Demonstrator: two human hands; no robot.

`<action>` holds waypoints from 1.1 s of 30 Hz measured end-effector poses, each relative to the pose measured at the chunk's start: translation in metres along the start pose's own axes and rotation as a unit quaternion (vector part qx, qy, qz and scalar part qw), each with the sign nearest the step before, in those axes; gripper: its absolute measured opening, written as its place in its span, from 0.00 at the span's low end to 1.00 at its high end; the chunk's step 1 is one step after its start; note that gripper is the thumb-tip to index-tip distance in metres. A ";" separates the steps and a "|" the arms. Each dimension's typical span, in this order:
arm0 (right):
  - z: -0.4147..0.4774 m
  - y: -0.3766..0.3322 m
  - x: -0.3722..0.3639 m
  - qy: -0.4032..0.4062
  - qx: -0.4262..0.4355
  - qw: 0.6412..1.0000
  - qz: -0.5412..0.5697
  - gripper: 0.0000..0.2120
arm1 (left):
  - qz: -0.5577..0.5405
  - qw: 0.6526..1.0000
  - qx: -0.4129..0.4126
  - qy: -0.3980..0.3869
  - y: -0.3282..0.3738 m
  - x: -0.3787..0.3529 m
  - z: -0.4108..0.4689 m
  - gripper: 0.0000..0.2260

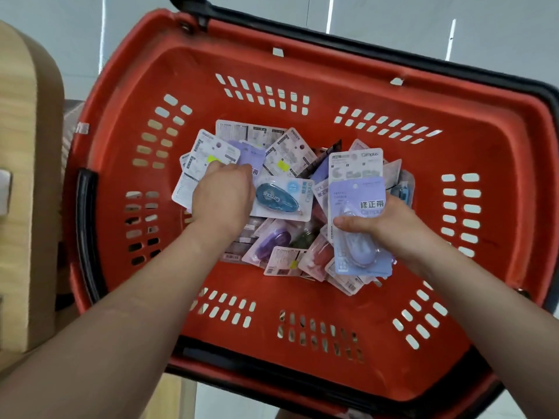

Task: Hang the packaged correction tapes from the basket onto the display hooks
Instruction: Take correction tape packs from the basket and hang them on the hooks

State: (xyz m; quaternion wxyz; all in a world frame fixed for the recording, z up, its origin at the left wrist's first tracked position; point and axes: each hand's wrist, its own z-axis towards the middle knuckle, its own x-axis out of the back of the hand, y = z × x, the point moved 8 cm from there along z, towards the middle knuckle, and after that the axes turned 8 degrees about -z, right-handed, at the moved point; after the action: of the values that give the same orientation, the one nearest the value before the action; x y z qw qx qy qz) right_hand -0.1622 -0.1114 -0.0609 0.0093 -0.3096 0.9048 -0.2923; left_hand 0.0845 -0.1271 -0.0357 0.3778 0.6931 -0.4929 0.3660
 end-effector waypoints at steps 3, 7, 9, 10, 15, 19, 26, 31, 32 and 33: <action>-0.002 -0.003 0.005 0.006 0.003 1.000 -0.020 0.18 | -0.057 0.998 0.012 -0.023 -0.002 -0.012 0.007 0.24; -0.004 -0.004 0.007 -0.001 0.005 0.999 -0.040 0.14 | -0.017 0.993 0.049 -0.110 0.006 -0.026 0.015 0.41; -0.003 -0.004 0.008 -0.007 0.002 0.999 -0.049 0.12 | 0.040 0.986 0.022 -0.157 0.009 -0.030 0.015 0.44; -0.003 -0.005 0.009 -0.008 0.002 0.999 -0.051 0.11 | 0.059 0.983 0.013 -0.171 0.008 -0.029 0.017 0.43; -0.003 -0.006 0.011 0.000 -0.004 1.000 -0.023 0.13 | 0.197 0.973 -0.066 -0.104 0.012 0.006 0.042 0.25; -0.005 -0.013 0.010 -0.003 0.012 1.000 -0.023 0.13 | 0.142 0.976 -0.114 -0.118 0.016 0.035 0.042 0.05; -0.011 -0.020 0.017 0.020 0.019 0.999 -0.038 0.11 | -0.125 0.979 -0.091 -0.133 0.031 0.024 0.019 0.08; -0.013 -0.022 0.018 0.024 0.012 0.989 -0.146 0.16 | -0.036 0.984 -0.114 -0.132 0.035 -0.032 0.009 0.14; -0.013 -0.022 0.019 0.030 0.014 0.985 -0.169 0.24 | -0.017 0.986 -0.119 -0.117 0.035 -0.032 0.008 0.14; -0.014 -0.023 0.020 0.036 0.024 0.984 -0.173 0.33 | -0.001 0.987 -0.119 -0.111 0.035 -0.031 0.008 0.14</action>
State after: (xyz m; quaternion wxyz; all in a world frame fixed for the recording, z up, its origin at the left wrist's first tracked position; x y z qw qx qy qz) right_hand -0.1684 -0.1303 -0.0339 -0.0664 -0.4500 0.8303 -0.3219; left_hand 0.0443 -0.1294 -0.0604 0.4010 0.6800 -0.5711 0.2250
